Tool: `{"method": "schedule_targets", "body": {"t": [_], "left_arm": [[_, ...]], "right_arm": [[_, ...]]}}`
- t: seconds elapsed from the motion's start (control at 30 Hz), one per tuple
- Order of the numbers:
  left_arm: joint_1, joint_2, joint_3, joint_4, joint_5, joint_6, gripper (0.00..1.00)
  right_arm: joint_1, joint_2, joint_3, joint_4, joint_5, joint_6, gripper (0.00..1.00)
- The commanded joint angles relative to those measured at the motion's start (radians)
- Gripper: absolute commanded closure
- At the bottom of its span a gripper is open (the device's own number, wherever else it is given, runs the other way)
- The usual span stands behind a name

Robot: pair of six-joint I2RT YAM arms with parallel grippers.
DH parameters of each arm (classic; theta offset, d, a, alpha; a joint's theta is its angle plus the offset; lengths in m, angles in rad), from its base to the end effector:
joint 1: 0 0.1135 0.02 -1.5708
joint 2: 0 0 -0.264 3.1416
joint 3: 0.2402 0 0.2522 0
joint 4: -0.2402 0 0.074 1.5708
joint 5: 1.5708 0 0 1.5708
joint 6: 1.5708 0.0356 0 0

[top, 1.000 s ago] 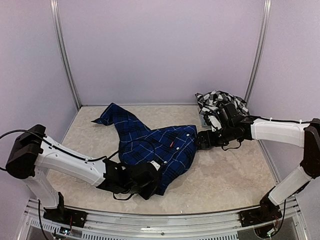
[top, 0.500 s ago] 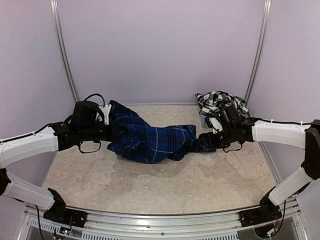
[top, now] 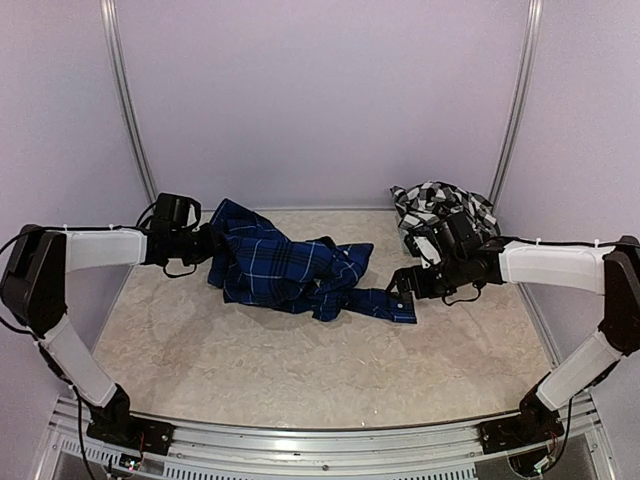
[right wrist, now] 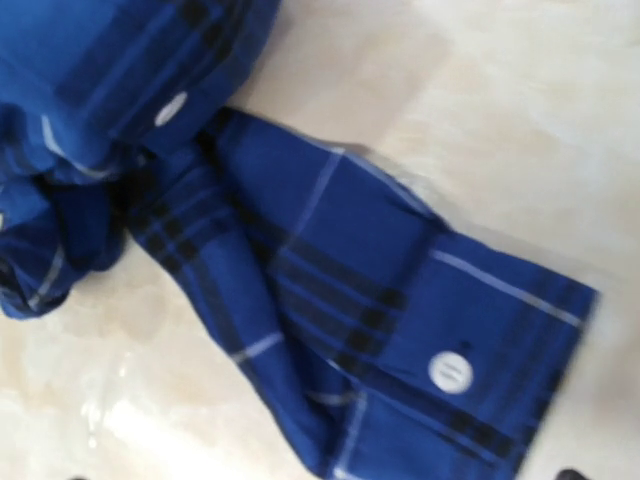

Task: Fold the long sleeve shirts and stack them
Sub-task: Flatten out the crumpled shirt at the center of the board.

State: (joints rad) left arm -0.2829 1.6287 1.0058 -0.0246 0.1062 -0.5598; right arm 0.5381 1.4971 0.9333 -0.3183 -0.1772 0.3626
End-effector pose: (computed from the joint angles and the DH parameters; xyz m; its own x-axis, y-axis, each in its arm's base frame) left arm 0.3413 -0.1031 0.2169 -0.6813 -0.3518 -0.6419 -0.0036 0.8785 -0.4777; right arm 0.2621 0.1637 0.2124 -0.8329 -0.0905 -0.5459 -0.3264 0.8770 0.3527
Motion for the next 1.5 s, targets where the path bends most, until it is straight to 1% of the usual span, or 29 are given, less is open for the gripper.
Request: {"method": "schedule_targets", "body": {"t": [0.0,0.13,0.17,0.3,0.33,0.37,0.43,0.47,0.5,0.57,0.6,0.63,0.67,0.73,0.8,0.87,0.93,1.03,1.13,1.23,1.33,1.47], "left_arm": [[0.005,0.035,0.067,0.062,0.031,-0.032,0.57],[0.005,0.025,0.066,0.045,-0.005,-0.024,0.35],[0.005,0.015,0.062,0.040,-0.020,-0.018,0.31],[0.006,-0.023,0.053,0.028,-0.053,0.009,0.26],[0.005,-0.036,0.050,0.002,-0.061,0.015,0.26],[0.006,-0.044,0.046,-0.005,-0.066,0.020,0.25],[0.006,-0.059,0.041,-0.014,-0.075,0.032,0.25],[0.006,-0.069,0.039,-0.019,-0.082,0.038,0.25],[0.005,-0.077,0.035,-0.024,-0.090,0.043,0.24],[0.005,-0.098,0.028,-0.032,-0.102,0.057,0.22],[0.006,-0.106,0.027,-0.043,-0.117,0.068,0.19],[0.007,-0.120,0.025,-0.052,-0.142,0.079,0.13],[0.007,-0.131,0.023,-0.061,-0.166,0.090,0.09],[0.008,-0.171,0.020,-0.073,-0.204,0.116,0.02],[0.004,-0.208,0.016,-0.077,-0.192,0.136,0.01],[-0.027,-0.243,0.006,-0.081,-0.167,0.155,0.01],[-0.099,-0.292,-0.020,-0.076,-0.155,0.195,0.01],[-0.253,-0.372,-0.089,-0.052,-0.093,0.265,0.02],[-0.399,-0.428,-0.167,-0.022,-0.045,0.303,0.06],[-0.516,-0.455,-0.226,-0.011,-0.088,0.351,0.07],[-0.558,-0.413,-0.243,-0.042,-0.174,0.360,0.10],[-0.573,-0.330,-0.239,-0.056,-0.254,0.360,0.11]], "right_arm": [[0.032,0.076,0.000,0.135,-0.101,0.005,0.03],[0.120,0.192,0.081,0.199,-0.100,0.022,0.03],[0.137,0.225,0.107,0.215,-0.105,0.026,0.03],[0.195,0.363,0.227,0.249,-0.132,0.036,0.03],[0.205,0.398,0.269,0.254,-0.141,0.037,0.03],[0.212,0.428,0.298,0.260,-0.143,0.040,0.04],[0.217,0.488,0.349,0.272,-0.149,0.042,0.09],[0.217,0.519,0.376,0.270,-0.148,0.042,0.16],[0.217,0.543,0.408,0.245,-0.130,0.034,0.27],[0.216,0.548,0.461,0.164,-0.077,0.001,0.59],[0.215,0.523,0.466,0.133,-0.051,-0.017,0.74],[0.215,0.486,0.456,0.105,-0.020,-0.032,0.92],[0.211,0.435,0.444,0.076,0.008,-0.043,1.00],[0.187,0.326,0.419,0.008,0.045,-0.059,1.00],[0.146,0.220,0.404,-0.063,0.035,-0.067,1.00],[0.097,0.126,0.399,-0.127,-0.008,-0.073,1.00],[0.064,0.053,0.411,-0.194,-0.019,-0.083,1.00],[0.029,-0.022,0.440,-0.267,-0.051,-0.096,1.00],[0.005,-0.058,0.456,-0.280,-0.106,-0.100,1.00],[-0.023,-0.054,0.473,-0.272,-0.138,-0.099,1.00],[-0.066,-0.033,0.488,-0.285,-0.096,-0.101,1.00],[-0.142,-0.015,0.498,-0.311,-0.017,-0.120,1.00]]}}
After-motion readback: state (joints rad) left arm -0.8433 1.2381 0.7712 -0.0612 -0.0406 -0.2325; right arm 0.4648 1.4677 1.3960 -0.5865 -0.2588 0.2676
